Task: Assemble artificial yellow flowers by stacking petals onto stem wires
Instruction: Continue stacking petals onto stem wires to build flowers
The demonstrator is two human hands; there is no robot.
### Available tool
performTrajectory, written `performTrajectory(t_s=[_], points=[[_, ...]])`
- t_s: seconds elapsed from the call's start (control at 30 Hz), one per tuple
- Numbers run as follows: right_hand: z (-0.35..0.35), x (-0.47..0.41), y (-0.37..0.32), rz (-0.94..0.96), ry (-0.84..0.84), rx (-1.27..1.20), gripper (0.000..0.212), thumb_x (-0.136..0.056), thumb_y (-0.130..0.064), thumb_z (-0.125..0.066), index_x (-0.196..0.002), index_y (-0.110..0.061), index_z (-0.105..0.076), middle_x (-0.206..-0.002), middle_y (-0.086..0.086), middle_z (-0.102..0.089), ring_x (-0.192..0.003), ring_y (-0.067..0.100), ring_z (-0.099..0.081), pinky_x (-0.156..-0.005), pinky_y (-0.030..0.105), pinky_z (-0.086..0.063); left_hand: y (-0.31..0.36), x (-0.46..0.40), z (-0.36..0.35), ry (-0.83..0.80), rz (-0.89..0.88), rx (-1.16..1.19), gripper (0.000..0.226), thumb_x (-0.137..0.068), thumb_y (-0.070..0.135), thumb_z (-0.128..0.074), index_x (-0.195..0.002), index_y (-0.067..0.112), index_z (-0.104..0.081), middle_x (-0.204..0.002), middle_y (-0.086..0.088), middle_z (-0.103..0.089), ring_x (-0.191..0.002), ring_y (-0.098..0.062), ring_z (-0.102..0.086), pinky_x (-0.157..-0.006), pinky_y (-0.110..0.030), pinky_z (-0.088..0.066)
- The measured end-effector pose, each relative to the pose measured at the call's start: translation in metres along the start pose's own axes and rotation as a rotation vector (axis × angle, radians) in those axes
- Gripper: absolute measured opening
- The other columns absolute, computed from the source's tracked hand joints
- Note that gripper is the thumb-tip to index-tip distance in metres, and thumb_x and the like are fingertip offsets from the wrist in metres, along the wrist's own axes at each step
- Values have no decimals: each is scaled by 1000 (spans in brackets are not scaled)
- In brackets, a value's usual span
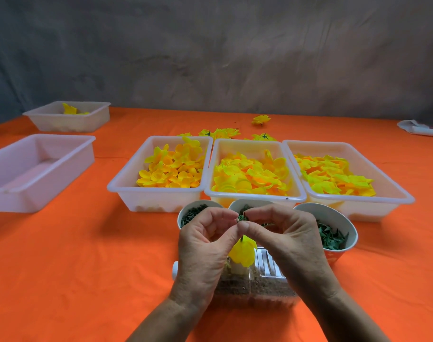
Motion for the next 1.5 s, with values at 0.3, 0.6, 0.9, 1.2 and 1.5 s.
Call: performTrajectory(t_s=[0.3,0.6,0.9,1.2,1.5], points=[[0,1,13,-53,-7,-68,24,-69,1,-78,-74,-22,-77,-74,4,-74,-70,12,-70,-63,18,-52,5,-1,4,26,-6,0,22,-79,-13,-62,-77,7,-70,-74,-6,-73,-71,-12,-68,-66,-19,-53],[-2,1,14,-68,-25,5,23,-72,-6,-79,-72,-29,-76,-74,-3,-74,-71,9,-71,-63,16,-52,0,0,8,43,32,-12,15,-74,-1,-69,-73,13,-74,-75,-7,-72,-73,-16,-67,-68,-21,-54],[-3,3,12,-50,-19,-20,29,-72,-4,-78,-74,-33,-76,-72,-3,-74,-69,8,-70,-63,16,-52,-3,1,8,27,48,24,11,-64,14,-71,-74,12,-74,-76,-8,-73,-73,-15,-68,-68,-20,-53],[0,4,21,-62,40,-132,18,-71,0,-77,-76,-17,-75,-75,6,-74,-72,17,-70,-69,28,-56,-5,-1,6,15,61,39,12,-64,12,-70,-74,17,-75,-74,-3,-72,-72,-11,-66,-66,-18,-52],[0,6,18,-36,66,-179,20,-71,7,-74,-78,-11,-73,-76,14,-73,-72,21,-68,-73,39,-55,-7,-2,5,23,66,57,10,-66,7,-70,-72,14,-73,-74,-4,-72,-70,-11,-66,-63,-17,-51]])
Point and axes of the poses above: each hand's wrist, its own x-axis away from the middle knuckle, its own z-axis out of the back of the hand, y = z × x, the point moved 10 cm from there along -x, towards the middle knuckle
